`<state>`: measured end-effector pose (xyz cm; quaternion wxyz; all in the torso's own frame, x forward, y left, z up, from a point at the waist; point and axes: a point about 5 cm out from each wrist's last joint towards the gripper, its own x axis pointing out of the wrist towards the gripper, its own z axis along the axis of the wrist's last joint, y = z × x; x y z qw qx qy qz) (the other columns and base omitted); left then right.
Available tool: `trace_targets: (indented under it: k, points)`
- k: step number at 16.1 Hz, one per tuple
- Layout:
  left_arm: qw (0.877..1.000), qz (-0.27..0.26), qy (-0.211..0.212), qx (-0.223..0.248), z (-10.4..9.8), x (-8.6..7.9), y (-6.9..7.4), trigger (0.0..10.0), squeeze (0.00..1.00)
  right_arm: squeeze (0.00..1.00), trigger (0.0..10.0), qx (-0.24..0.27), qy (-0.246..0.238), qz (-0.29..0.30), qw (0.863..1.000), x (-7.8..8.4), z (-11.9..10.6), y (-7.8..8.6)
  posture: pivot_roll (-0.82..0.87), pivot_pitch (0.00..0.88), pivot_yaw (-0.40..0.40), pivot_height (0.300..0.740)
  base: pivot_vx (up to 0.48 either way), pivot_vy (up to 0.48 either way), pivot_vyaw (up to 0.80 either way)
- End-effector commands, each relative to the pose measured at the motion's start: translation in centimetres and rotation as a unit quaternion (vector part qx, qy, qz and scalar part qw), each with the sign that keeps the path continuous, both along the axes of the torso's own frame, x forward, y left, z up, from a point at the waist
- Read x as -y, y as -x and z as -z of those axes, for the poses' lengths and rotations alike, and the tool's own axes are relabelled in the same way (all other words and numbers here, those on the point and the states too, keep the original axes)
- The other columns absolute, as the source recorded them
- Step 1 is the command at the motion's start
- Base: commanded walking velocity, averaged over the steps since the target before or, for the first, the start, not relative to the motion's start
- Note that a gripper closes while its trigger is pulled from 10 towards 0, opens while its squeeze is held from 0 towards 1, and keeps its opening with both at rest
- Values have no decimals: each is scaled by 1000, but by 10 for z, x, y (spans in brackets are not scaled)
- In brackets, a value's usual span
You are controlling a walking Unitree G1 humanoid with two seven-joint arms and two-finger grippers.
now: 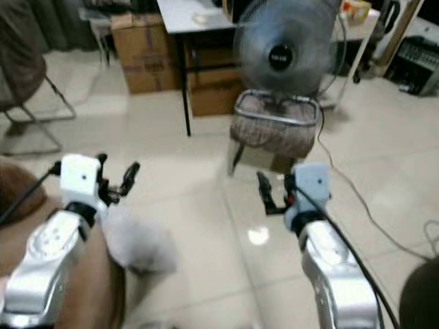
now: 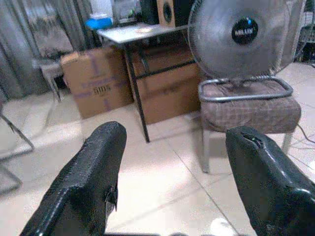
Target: Move the pillow to the sofa from floor
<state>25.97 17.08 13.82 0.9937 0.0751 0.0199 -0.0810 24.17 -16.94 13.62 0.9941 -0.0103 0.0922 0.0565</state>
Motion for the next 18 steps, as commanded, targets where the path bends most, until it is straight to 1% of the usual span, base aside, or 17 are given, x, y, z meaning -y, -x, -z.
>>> trace_targets:
  k: [1, 2, 6, 8, 11, 18]
  points:
    - [1000, -7, -13, 10, -5, -5, 0, 10000, 133, 0, 10000, 9, -5, -10, 1000, -5, -4, 0, -3, 0, 25, 740, 0, 0, 0]
    - [1000, -7, -15, 8, -4, -5, 0, 10000, 122, 0, 10000, 9, -5, -10, 1000, -5, -3, 0, -3, 0, 25, 740, 0, 0, 0]
    - [1000, 4, -21, 7, -4, -3, -1, 10000, 137, 0, 10000, 10, -8, -10, 1000, -6, -3, 0, -4, 0, 29, 740, 0, 0, 0]
    - [1000, 8, -17, 8, -4, -2, 0, 10000, 145, 0, 10000, 10, -9, -9, 1000, -7, -3, 0, -1, 0, 31, 740, 276, 0, 0]
    - [1000, 1, -21, 5, -3, -3, -1, 10000, 145, 0, 10000, 10, -8, -9, 1000, -6, -3, -1, 0, 0, 33, 740, 291, 0, -800]
    - [1000, -17, -21, 2, -2, -6, -1, 10000, 145, 0, 10000, 16, -2, -14, 1000, -4, -6, -2, -3, 0, 26, 740, 307, 0, 0]
